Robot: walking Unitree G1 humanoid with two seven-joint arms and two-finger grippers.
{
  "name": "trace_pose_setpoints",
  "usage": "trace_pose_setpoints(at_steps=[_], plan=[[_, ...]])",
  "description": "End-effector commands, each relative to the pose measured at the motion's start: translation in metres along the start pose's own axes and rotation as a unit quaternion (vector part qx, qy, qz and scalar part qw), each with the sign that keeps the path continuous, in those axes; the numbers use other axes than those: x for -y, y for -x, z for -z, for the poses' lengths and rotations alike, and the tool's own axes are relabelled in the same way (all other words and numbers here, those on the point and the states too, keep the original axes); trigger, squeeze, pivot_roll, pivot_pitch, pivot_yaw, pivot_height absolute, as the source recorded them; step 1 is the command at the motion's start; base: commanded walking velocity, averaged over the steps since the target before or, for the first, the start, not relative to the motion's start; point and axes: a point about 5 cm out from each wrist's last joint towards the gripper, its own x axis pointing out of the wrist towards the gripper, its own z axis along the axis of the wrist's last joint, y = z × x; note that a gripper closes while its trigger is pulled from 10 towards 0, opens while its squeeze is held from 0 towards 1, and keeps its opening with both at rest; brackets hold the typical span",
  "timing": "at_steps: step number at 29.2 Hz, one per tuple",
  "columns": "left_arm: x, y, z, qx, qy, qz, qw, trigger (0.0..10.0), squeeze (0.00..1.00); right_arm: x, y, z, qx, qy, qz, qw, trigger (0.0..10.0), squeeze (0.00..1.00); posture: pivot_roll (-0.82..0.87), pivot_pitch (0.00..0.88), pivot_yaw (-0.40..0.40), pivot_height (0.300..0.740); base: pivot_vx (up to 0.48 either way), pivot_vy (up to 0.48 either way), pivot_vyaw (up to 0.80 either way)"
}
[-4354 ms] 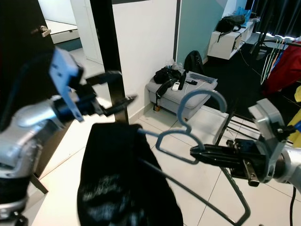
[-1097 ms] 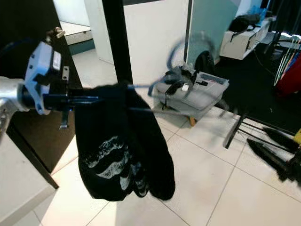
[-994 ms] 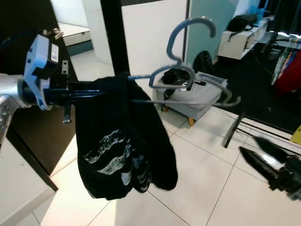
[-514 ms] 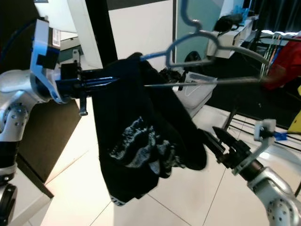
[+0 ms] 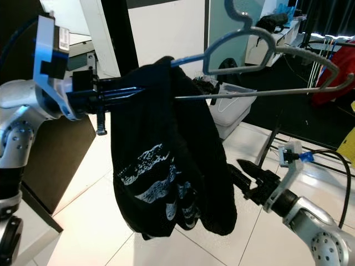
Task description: Hang hanger
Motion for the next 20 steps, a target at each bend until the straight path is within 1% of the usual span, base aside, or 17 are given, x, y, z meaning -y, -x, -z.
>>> trace_pose_setpoints(at_steps=[1, 2, 3, 5, 7, 11, 12, 13, 14, 15, 16, 17, 18, 20], plan=[[-0.002, -0.001, -0.009, 0.023, -0.005, -0.005, 1.0, 10.0, 0.0, -0.014, 0.0, -0.01, 0.034, -0.001, -0.052, 0.998, 10.0, 0.0, -0.11, 0.0, 0.024, 0.74, 0.0, 0.0, 0.0], [-0.001, -0.002, -0.008, 0.024, -0.004, -0.004, 1.0, 10.0, 0.0, -0.025, 0.002, -0.017, 0.061, -0.008, -0.093, 0.994, 10.0, 0.0, -0.11, 0.0, 0.025, 0.74, 0.0, 0.0, 0.0], [-0.001, -0.002, -0.008, 0.025, -0.002, -0.003, 1.0, 10.0, 0.0, -0.031, 0.005, -0.021, 0.074, -0.012, -0.116, 0.99, 10.0, 0.0, -0.11, 0.0, 0.025, 0.74, 0.0, 0.0, 0.0], [-0.001, -0.002, -0.008, 0.025, -0.002, -0.003, 1.0, 10.0, 0.0, -0.031, 0.005, -0.021, 0.074, -0.012, -0.116, 0.99, 10.0, 0.0, -0.11, 0.0, 0.025, 0.74, 0.0, 0.0, 0.0], [0.0, -0.002, -0.008, 0.025, -0.001, -0.001, 1.0, 10.0, 0.0, -0.033, 0.009, -0.022, 0.078, -0.013, -0.125, 0.989, 10.0, 0.0, -0.12, 0.0, 0.027, 0.74, 0.0, 0.0, 0.0], [0.001, -0.003, -0.007, 0.024, 0.0, 0.001, 1.0, 10.0, 0.0, -0.032, 0.01, -0.02, 0.071, -0.011, -0.119, 0.99, 10.0, 0.0, -0.12, 0.0, 0.027, 0.74, 0.0, 0.0, 0.0], [0.002, -0.003, -0.007, 0.024, 0.0, 0.002, 1.0, 10.0, 0.0, -0.031, 0.011, -0.018, 0.057, -0.009, -0.114, 0.992, 10.0, 0.0, -0.12, 0.0, 0.027, 0.74, 0.0, 0.0, 0.0], [0.002, -0.003, -0.007, 0.024, 0.0, 0.002, 1.0, 10.0, 0.0, -0.031, 0.011, -0.018, 0.057, -0.009, -0.114, 0.992, 10.0, 0.0, -0.12, 0.0, 0.027, 0.74, 0.0, 0.0, 0.0], [0.002, -0.003, -0.008, 0.024, 0.001, 0.003, 1.0, 10.0, 0.0, -0.027, 0.011, -0.012, 0.026, -0.002, -0.098, 0.995, 10.0, 0.0, -0.12, 0.0, 0.027, 0.74, 0.0, 0.0, 0.0], [0.002, -0.003, -0.008, 0.024, 0.001, 0.003, 1.0, 10.0, 0.0, -0.027, 0.011, -0.012, 0.026, -0.002, -0.098, 0.995, 10.0, 0.0, -0.12, 0.0, 0.027, 0.74, 0.0, 0.0, 0.0], [0.003, -0.004, -0.009, 0.027, 0.0, 0.003, 1.0, 10.0, 0.0, -0.018, 0.007, 0.0, -0.035, 0.01, -0.052, 0.998, 10.0, 0.0, -0.12, 0.0, 0.026, 0.74, 0.0, 0.0, 0.0], [0.003, -0.004, -0.009, 0.027, 0.0, 0.003, 1.0, 10.0, 0.0, -0.018, 0.007, 0.0, -0.035, 0.01, -0.052, 0.998, 10.0, 0.0, -0.12, 0.0, 0.026, 0.74, 0.0, 0.0, 0.0], [0.003, -0.004, -0.009, 0.028, -0.001, 0.002, 1.0, 10.0, 0.0, -0.015, 0.007, 0.002, -0.05, 0.012, -0.038, 0.998, 10.0, 0.0, -0.12, 0.0, 0.026, 0.74, 0.0, 0.0, 0.0], [0.003, -0.004, -0.009, 0.028, -0.001, 0.002, 1.0, 10.0, 0.0, -0.013, 0.006, 0.004, -0.06, 0.016, -0.027, 0.998, 10.0, 0.0, -0.12, 0.0, 0.026, 0.74, 0.0, 0.0, 0.0]])
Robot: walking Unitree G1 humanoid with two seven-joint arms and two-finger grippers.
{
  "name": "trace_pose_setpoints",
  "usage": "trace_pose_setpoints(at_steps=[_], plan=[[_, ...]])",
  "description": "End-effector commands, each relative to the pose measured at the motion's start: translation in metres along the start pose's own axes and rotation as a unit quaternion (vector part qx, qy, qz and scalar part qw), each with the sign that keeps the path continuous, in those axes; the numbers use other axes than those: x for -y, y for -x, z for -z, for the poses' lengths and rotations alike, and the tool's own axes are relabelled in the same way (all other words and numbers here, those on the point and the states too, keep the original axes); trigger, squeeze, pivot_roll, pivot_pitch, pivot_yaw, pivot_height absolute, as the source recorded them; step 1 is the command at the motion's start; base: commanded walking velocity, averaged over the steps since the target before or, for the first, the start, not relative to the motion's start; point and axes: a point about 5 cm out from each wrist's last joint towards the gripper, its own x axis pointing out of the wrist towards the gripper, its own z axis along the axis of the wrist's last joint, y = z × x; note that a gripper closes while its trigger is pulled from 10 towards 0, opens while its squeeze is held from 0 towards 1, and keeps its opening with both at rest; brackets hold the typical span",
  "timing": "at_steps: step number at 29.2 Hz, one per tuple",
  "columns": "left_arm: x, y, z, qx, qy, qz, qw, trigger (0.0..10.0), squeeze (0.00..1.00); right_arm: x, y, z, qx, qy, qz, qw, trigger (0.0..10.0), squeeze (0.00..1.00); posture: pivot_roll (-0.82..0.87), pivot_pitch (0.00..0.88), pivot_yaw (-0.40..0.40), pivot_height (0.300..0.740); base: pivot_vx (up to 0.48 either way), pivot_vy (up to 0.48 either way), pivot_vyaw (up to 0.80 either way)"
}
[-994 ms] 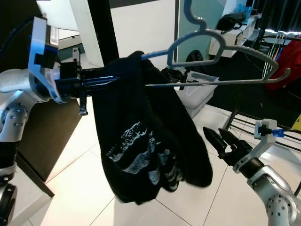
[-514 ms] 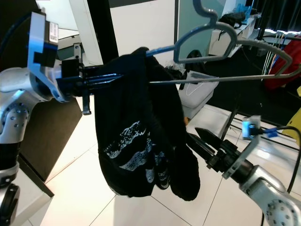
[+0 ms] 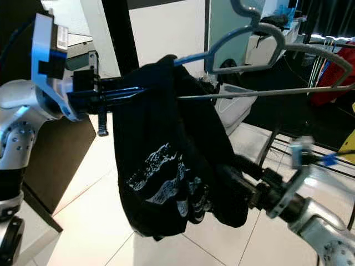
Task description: Hang hanger
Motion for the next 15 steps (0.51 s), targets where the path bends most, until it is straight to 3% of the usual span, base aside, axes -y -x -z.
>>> trace_pose_setpoints(at_steps=[1, 10, 11, 14, 15], plan=[[-0.001, 0.0, -0.007, 0.014, -0.008, -0.004, 1.0, 10.0, 0.0, 0.002, -0.002, 0.004, -0.019, -0.001, 0.011, 1.0, 10.0, 0.0, -0.12, 0.0, 0.026, 0.74, 0.0, 0.0, 0.0], [-0.001, 0.0, -0.008, 0.015, -0.011, -0.006, 1.0, 10.0, 0.0, 0.006, -0.001, 0.008, -0.057, -0.003, 0.034, 0.998, 10.0, 0.0, -0.12, 0.0, 0.024, 0.74, 0.0, 0.0, 0.0], [-0.002, 0.0, -0.008, 0.015, -0.011, -0.007, 1.0, 10.0, 0.0, 0.004, -0.001, 0.011, -0.069, -0.004, 0.026, 0.997, 3.3, 0.0, -0.12, 0.0, 0.023, 0.74, 0.0, 0.0, 0.0], [-0.002, 0.0, -0.008, 0.015, -0.012, -0.007, 1.0, 10.0, 0.0, 0.001, -0.002, 0.012, -0.077, -0.005, 0.019, 0.997, 3.3, 0.0, -0.12, 0.0, 0.023, 0.74, 0.0, 0.0, 0.0], [-0.002, 0.001, -0.009, 0.015, -0.013, -0.009, 1.0, 10.0, 0.0, -0.005, 0.0, 0.018, -0.095, -0.006, -0.001, 0.995, 0.0, 0.0, -0.12, 0.0, 0.021, 0.74, 0.0, 0.0, 0.0]])
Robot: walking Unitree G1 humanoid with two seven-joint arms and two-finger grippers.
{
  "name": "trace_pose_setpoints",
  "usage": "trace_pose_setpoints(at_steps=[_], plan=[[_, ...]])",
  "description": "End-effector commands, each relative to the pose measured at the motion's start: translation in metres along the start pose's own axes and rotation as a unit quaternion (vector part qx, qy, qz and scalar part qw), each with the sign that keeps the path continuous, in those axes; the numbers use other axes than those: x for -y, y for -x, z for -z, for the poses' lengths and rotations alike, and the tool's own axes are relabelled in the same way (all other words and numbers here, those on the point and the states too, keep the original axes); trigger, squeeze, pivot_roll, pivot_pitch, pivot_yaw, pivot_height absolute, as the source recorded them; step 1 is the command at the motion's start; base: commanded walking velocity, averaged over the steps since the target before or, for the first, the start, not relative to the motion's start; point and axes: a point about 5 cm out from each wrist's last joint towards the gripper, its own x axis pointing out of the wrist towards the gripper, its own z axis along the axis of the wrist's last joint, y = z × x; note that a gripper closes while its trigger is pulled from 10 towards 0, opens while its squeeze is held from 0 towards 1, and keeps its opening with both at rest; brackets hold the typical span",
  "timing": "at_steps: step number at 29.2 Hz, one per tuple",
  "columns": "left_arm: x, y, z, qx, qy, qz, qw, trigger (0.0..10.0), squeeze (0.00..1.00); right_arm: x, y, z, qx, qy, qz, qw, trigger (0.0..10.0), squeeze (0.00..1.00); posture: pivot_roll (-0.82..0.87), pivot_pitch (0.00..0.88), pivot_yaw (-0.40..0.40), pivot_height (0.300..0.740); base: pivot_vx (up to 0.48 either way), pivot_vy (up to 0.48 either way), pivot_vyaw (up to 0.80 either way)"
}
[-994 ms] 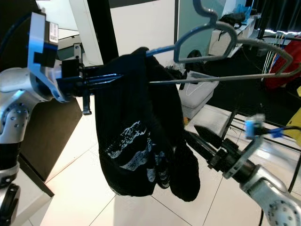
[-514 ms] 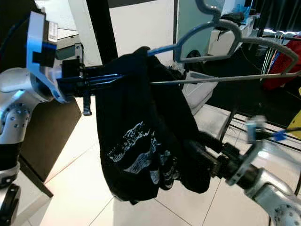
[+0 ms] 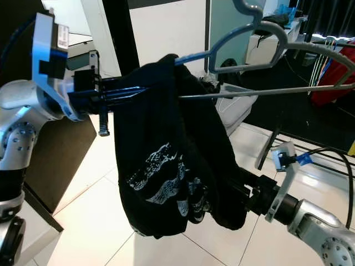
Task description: Hang hanger
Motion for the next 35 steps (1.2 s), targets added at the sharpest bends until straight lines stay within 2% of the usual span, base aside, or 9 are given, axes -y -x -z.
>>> trace_pose_setpoints(at_steps=[1, 15, 16, 17, 19, 20, 22, 25, 35], plan=[[-0.003, 0.002, -0.008, 0.013, -0.015, -0.009, 1.0, 10.0, 0.0, -0.01, -0.001, 0.008, -0.03, 0.0, -0.031, 0.999, 0.0, 0.0, -0.12, 0.0, 0.02, 0.74, 0.0, 0.0, 0.0], [-0.017, 0.021, -0.008, -0.019, -0.036, -0.044, 0.998, 10.0, 0.0, 0.005, 0.015, -0.005, 0.004, 0.004, 0.011, 1.0, 0.0, 0.0, -0.12, 0.0, 0.024, 0.74, 0.0, 0.0, 0.0], [-0.02, 0.03, -0.009, -0.029, -0.038, -0.046, 0.998, 10.0, 0.0, 0.015, 0.022, -0.019, 0.057, 0.006, 0.043, 0.997, 0.0, 0.0, -0.12, 0.0, 0.025, 0.74, 0.0, 0.0, 0.0], [-0.02, 0.03, -0.009, -0.029, -0.038, -0.046, 0.998, 10.0, 0.0, 0.015, 0.022, -0.019, 0.057, 0.006, 0.043, 0.997, 0.0, 0.0, -0.12, 0.0, 0.025, 0.74, 0.0, 0.0, 0.0], [-0.022, 0.043, -0.011, -0.039, -0.041, -0.049, 0.997, 10.0, 0.0, 0.029, 0.034, -0.039, 0.139, 0.004, 0.084, 0.987, 0.0, 0.0, -0.12, 0.0, 0.026, 0.74, 0.0, 0.0, 0.0], [-0.022, 0.043, -0.011, -0.039, -0.041, -0.049, 0.997, 10.0, 0.0, 0.029, 0.034, -0.039, 0.139, 0.004, 0.084, 0.987, 0.0, 0.0, -0.12, 0.0, 0.026, 0.74, 0.0, 0.0, 0.0], [-0.013, 0.056, -0.017, -0.03, -0.024, -0.005, 0.999, 10.0, 0.0, 0.036, 0.043, -0.056, 0.22, -0.003, 0.102, 0.97, 0.0, 0.0, -0.11, 0.0, 0.021, 0.74, 0.0, 0.0, 0.0], [-0.003, 0.064, -0.019, -0.025, -0.006, 0.035, 0.999, 10.0, 0.0, 0.043, 0.049, -0.063, 0.261, -0.016, 0.123, 0.957, 0.0, 0.0, -0.11, 0.0, 0.019, 0.74, 0.0, 0.0, 0.0], [0.014, 0.067, -0.013, -0.051, 0.021, 0.105, 0.993, 10.0, 0.0, 0.04, 0.05, -0.069, 0.284, -0.017, 0.103, 0.953, 0.0, 0.0, -0.11, 0.0, 0.015, 0.74, 0.0, 0.0, 0.0]])
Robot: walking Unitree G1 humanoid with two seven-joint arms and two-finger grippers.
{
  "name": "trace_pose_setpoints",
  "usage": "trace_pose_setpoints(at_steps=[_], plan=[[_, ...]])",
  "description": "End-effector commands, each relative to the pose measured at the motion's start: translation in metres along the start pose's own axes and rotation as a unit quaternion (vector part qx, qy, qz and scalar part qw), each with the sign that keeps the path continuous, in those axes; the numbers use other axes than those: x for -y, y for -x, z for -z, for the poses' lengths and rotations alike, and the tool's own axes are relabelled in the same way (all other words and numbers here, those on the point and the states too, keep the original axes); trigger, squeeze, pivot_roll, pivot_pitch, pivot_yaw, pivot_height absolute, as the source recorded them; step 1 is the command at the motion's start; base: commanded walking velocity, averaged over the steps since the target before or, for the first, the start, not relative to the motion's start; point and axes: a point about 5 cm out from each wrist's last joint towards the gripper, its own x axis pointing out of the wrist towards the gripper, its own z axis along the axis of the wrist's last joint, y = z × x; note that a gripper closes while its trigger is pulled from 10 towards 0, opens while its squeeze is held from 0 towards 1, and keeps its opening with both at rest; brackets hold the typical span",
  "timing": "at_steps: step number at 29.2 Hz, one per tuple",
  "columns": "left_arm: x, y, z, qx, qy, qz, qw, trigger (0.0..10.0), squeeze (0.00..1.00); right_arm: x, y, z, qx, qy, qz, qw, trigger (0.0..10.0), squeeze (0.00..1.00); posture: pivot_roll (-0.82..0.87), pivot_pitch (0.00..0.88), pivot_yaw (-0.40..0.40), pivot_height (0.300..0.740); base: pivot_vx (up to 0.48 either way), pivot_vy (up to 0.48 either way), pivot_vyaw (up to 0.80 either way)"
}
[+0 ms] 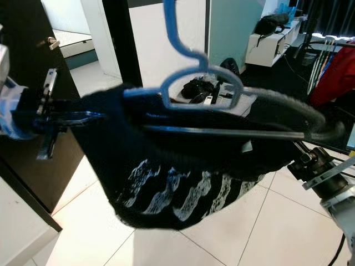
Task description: Hang hanger
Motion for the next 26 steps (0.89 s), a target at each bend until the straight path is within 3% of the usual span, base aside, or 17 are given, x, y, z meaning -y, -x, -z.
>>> trace_pose_setpoints(at_steps=[1, 7, 17, 26], plan=[[-0.002, 0.004, -0.005, -0.018, -0.018, -0.002, 1.0, 10.0, 0.0, 0.001, 0.002, -0.005, 0.02, -0.003, 0.001, 1.0, 0.0, 0.0, -0.11, 0.0, 0.015, 0.74, 0.0, 0.0, 0.0], [-0.022, 0.006, -0.002, -0.058, -0.058, -0.076, 0.994, 10.0, 0.0, -0.005, 0.002, -0.012, 0.036, -0.012, -0.02, 0.999, 0.0, 0.0, -0.11, 0.0, 0.017, 0.74, 0.0, 0.0, 0.0], [-0.024, 0.014, 0.002, -0.086, -0.061, -0.098, 0.99, 10.0, 0.0, -0.016, 0.004, -0.017, 0.045, -0.014, -0.061, 0.997, 0.0, 0.0, -0.11, 0.0, 0.018, 0.74, 0.0, 0.0, 0.0], [-0.022, 0.02, 0.006, -0.106, -0.061, -0.098, 0.988, 10.0, 0.0, -0.013, 0.005, -0.022, 0.05, -0.008, -0.052, 0.997, 0.0, 0.0, -0.11, 0.0, 0.017, 0.74, 0.0, 0.0, 0.0]])
